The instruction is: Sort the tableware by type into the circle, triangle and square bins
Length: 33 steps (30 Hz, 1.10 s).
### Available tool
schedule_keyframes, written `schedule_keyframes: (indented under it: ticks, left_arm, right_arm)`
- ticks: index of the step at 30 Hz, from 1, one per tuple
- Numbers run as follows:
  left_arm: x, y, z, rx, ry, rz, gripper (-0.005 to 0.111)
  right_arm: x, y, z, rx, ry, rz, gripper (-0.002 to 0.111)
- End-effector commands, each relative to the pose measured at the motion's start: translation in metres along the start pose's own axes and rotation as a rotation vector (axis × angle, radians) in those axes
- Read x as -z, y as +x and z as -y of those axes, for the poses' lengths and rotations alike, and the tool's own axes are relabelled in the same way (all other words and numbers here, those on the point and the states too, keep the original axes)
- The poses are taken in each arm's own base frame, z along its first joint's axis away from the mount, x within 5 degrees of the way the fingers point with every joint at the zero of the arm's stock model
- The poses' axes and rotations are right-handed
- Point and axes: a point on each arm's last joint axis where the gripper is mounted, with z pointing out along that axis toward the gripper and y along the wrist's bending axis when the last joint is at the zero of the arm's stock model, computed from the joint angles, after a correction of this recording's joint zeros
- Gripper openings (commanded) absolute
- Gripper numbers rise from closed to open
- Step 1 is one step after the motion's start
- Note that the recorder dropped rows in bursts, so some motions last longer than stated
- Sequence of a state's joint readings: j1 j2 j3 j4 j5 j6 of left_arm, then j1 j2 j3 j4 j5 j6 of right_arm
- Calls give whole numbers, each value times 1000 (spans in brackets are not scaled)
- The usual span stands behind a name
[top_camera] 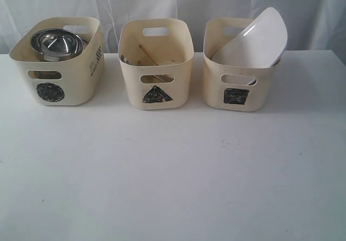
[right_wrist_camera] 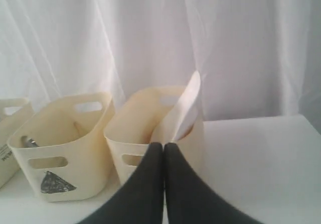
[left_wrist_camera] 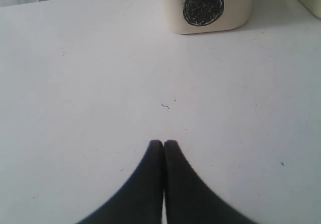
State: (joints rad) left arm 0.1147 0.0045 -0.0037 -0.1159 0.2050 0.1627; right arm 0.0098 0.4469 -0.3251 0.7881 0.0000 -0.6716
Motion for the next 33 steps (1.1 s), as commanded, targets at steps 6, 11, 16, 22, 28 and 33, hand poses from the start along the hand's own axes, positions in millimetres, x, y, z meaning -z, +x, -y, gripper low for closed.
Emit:
schedule_keyframes:
  ticks: [6, 11, 16, 22, 28, 33]
  left_arm:
    - [0, 1, 0, 3, 1, 3, 0]
    - [0, 1, 0, 3, 1, 3, 0]
    - [0, 1, 0, 3, 1, 3, 0]
    - [0, 1, -1, -14, -8, 2, 0]
    - [0, 1, -1, -14, -8, 2, 0]
    - [0, 1, -1, -14, -8, 2, 0]
  right_arm:
    - [35, 7, -11, 28, -125, 0, 0]
    - [31, 19, 6, 144, 35, 166, 0]
    - [37, 74, 14, 23, 47, 132, 0]
    - [46, 100, 16, 117, 93, -121, 0]
    - [48, 108, 19, 115, 130, -218, 0]
    - [47, 107, 19, 115, 130, -210, 0]
